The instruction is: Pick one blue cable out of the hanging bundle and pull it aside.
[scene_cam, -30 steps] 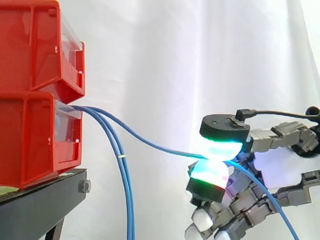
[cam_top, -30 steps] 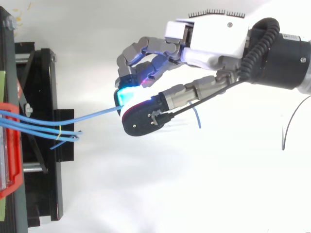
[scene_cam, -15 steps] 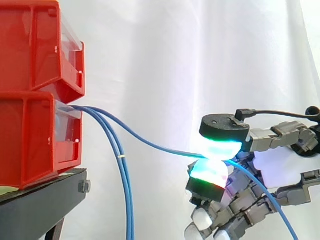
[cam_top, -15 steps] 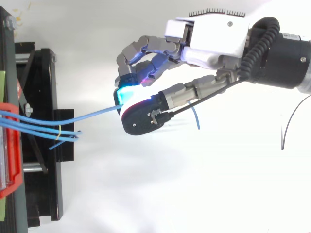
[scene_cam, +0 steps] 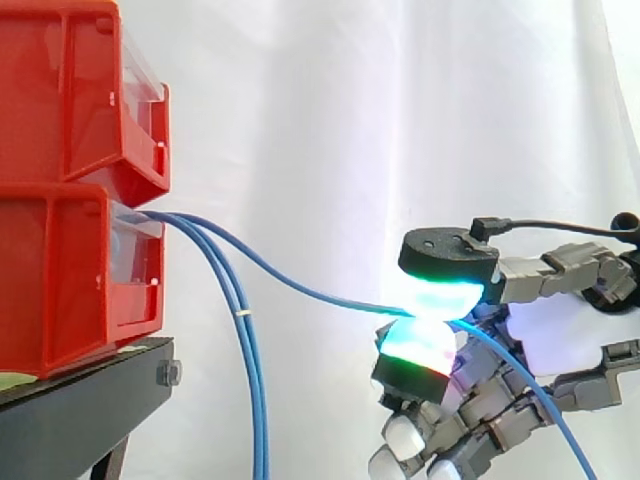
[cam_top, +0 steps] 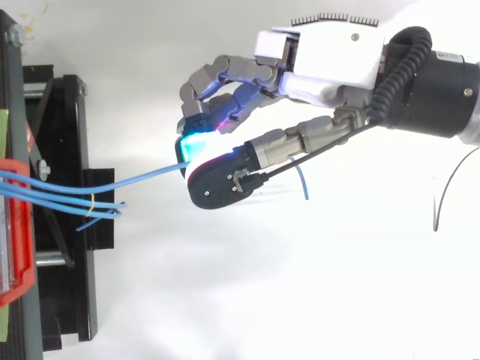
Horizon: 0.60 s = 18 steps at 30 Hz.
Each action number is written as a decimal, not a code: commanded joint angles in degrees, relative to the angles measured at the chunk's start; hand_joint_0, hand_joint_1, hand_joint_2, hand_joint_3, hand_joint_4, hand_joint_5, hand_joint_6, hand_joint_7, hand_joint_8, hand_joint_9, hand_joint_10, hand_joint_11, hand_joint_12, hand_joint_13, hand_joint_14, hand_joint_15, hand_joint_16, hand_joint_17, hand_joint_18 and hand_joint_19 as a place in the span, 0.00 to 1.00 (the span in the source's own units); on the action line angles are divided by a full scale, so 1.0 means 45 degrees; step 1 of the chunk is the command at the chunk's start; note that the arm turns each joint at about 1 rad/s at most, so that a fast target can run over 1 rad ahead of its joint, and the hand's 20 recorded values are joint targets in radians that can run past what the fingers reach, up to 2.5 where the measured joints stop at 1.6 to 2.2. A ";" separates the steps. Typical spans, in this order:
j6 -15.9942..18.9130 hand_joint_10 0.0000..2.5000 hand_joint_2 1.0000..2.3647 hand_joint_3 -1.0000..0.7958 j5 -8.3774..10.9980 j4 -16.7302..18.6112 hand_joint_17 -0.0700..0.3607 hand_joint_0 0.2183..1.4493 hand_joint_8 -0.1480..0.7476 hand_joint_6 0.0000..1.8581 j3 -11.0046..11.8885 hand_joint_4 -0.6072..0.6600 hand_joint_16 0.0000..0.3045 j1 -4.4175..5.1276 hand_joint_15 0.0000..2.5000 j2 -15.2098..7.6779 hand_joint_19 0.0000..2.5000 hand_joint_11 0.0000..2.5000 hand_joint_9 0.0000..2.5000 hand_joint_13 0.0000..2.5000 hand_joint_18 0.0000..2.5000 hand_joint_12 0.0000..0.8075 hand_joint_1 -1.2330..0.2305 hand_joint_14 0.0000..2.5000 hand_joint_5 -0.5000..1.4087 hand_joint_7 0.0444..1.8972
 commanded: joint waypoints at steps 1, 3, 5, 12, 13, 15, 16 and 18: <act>0.0000 0.01 0.01 0.52 0.0000 -0.0012 0.42 0.37 0.55 0.50 0.0000 0.50 0.16 -0.0010 0.11 0.0000 0.18 0.16 0.36 0.22 0.20 0.44 0.27 0.00 0.19 0.76; 0.0000 0.01 0.02 0.52 0.0000 0.0007 0.42 0.37 0.55 0.50 0.0000 0.50 0.16 0.0009 0.11 0.0000 0.18 0.17 0.36 0.22 0.20 0.44 0.27 0.00 0.19 0.76; 0.0000 0.01 0.01 0.52 0.0000 -0.0012 0.42 0.37 0.55 0.50 0.0000 0.51 0.16 -0.0010 0.11 0.0000 0.18 0.17 0.37 0.23 0.20 0.44 0.27 0.00 0.19 0.76; 0.0000 0.01 0.01 0.53 0.0000 -0.0012 0.42 0.37 0.55 0.50 0.0000 0.51 0.16 -0.0010 0.11 0.0000 0.18 0.17 0.37 0.23 0.20 0.44 0.27 0.00 0.19 0.76; 0.0000 0.01 0.01 0.53 0.0000 -0.0012 0.42 0.37 0.55 0.50 0.0000 0.51 0.16 0.0009 0.11 0.0000 0.18 0.17 0.37 0.23 0.20 0.44 0.27 0.00 0.19 0.77; 0.0000 0.01 0.01 0.53 0.0000 -0.0012 0.42 0.37 0.55 0.50 0.0000 0.51 0.16 -0.0010 0.11 0.0000 0.18 0.17 0.37 0.23 0.20 0.44 0.27 0.00 0.19 0.76; 0.0000 0.01 0.01 0.53 0.0000 0.0007 0.42 0.37 0.55 0.50 0.0000 0.51 0.16 0.0009 0.11 0.0000 0.18 0.17 0.37 0.23 0.20 0.44 0.27 0.00 0.19 0.76; 0.0000 0.01 0.01 0.53 0.0000 0.0007 0.42 0.37 0.55 0.50 0.0000 0.51 0.16 0.0009 0.11 0.0000 0.18 0.17 0.37 0.23 0.20 0.44 0.27 0.00 0.19 0.76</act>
